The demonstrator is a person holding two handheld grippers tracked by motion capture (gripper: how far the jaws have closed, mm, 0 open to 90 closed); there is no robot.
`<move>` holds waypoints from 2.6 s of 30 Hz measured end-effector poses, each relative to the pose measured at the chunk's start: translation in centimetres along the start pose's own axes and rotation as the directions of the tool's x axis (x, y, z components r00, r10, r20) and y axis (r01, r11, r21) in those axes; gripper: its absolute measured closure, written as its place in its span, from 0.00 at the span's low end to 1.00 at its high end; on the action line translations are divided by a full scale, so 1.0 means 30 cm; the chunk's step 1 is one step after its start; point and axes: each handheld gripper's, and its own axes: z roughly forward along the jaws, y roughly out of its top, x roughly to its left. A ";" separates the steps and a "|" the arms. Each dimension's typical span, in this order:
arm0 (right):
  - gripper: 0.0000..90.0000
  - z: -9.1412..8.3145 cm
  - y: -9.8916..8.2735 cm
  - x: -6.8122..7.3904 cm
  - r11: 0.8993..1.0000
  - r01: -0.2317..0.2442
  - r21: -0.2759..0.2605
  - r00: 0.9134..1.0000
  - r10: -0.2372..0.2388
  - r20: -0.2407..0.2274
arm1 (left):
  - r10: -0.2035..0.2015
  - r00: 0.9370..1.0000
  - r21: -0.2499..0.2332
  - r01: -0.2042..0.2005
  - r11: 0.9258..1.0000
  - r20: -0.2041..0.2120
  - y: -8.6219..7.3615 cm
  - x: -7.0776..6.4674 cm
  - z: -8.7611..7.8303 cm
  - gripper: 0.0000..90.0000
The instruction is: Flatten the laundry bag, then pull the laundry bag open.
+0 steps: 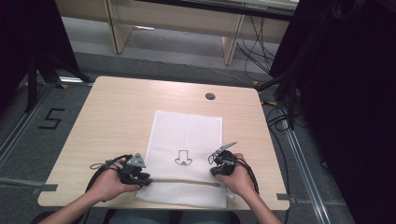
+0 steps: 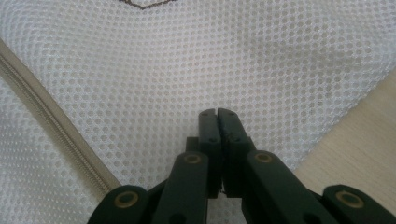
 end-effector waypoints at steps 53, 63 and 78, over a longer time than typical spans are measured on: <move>1.00 -0.152 -0.109 -0.003 0.977 -0.212 -0.036 0.976 0.210 -0.054 | -0.075 0.996 -0.319 0.056 0.946 -0.047 0.017 0.007 -0.035 0.54; 1.00 -0.111 -0.088 0.000 0.962 -0.272 0.041 0.961 0.273 -0.037 | -0.079 0.997 -0.329 0.068 0.942 -0.019 0.021 -0.012 -0.040 0.56; 1.00 -0.062 -0.098 0.003 0.966 -0.248 0.073 0.967 0.251 -0.036 | -0.019 1.000 -0.314 0.026 0.949 0.024 0.051 -0.045 -0.018 0.58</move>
